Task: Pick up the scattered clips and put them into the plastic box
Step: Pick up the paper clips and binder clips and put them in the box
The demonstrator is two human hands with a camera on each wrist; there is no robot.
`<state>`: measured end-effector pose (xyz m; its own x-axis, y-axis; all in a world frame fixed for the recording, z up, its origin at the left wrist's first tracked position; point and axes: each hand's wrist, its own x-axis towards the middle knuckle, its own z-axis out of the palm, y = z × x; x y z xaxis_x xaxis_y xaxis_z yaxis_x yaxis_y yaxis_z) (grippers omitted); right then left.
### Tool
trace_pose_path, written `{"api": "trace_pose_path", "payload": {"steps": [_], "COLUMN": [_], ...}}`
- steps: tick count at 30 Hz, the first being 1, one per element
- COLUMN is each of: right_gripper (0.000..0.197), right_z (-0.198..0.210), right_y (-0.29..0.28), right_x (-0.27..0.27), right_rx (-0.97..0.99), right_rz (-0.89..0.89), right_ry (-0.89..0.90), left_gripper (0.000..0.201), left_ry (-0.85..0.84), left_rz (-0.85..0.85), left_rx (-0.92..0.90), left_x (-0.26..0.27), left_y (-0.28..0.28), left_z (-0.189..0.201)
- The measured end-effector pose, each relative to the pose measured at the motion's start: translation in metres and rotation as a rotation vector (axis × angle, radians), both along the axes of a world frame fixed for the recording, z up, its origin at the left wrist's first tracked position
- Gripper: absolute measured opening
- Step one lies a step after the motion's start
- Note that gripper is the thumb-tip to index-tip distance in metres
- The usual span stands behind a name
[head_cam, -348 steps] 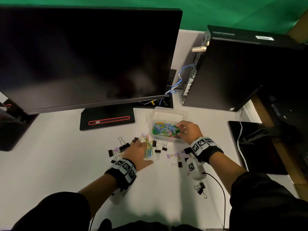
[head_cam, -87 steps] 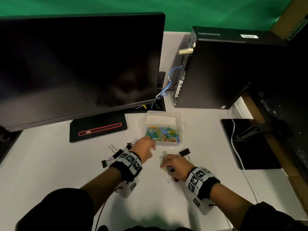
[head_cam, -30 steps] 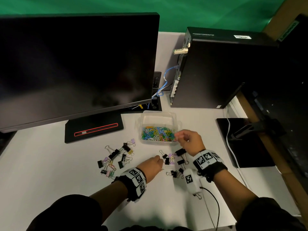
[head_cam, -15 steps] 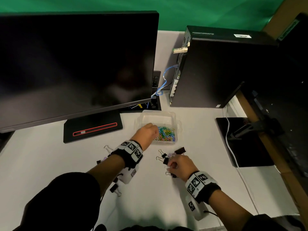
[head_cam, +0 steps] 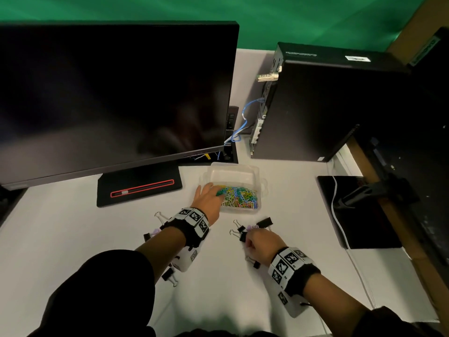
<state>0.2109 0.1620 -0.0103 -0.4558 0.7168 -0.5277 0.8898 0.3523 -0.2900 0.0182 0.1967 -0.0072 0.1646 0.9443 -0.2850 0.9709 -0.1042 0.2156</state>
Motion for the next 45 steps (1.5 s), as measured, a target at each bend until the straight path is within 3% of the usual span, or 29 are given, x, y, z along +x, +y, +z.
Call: {"api": "trace_pose_path", "payload": {"steps": [5,10,14,18,23,28,32,38,45], "right_gripper": [0.018,0.010,0.020,0.040,0.020,0.030,0.042,0.043,0.032], "right_z": [0.018,0.037,0.044,0.040,0.022,0.012,0.006,-0.002,-0.006], "right_y": [0.018,0.054,0.072,0.060,0.037,0.022,0.020,0.021,0.024], "right_x": [-0.002,-0.011,-0.018,-0.035,-0.069,-0.107,-0.134,-0.151,-0.145], "right_rx": [0.036,0.237,0.349,0.284,0.177,0.080,0.071,0.072,-0.023], "right_rz": [-0.082,-0.265,-0.367,-0.270,-0.061,0.031,0.014,0.001,-0.128], "right_ry": [0.091,0.296,0.359,0.366,0.379,0.312,0.315,0.274,0.379], "left_gripper": [0.069,0.067,0.057,0.043,0.025,0.036,0.047,0.030,0.027], "left_ry": [-0.207,-0.381,-0.345,-0.336,-0.267,-0.278,-0.264,-0.249,-0.243], "left_rz": [-0.023,0.106,0.263,0.436,0.403,0.387,0.407,0.421,0.429], "left_rx": [-0.014,0.096,0.119,0.069,0.060,0.052,0.051,0.029,0.090], "left_x": [-0.016,-0.043,-0.070,-0.094,-0.102,-0.096,-0.095,-0.093,-0.110], "left_y": [-0.009,-0.025,-0.041,-0.064,-0.086,-0.093,-0.088,-0.086,-0.080], "left_z": [0.008,0.005,0.004,-0.006,-0.015,-0.017,-0.017,-0.019,-0.021]}}
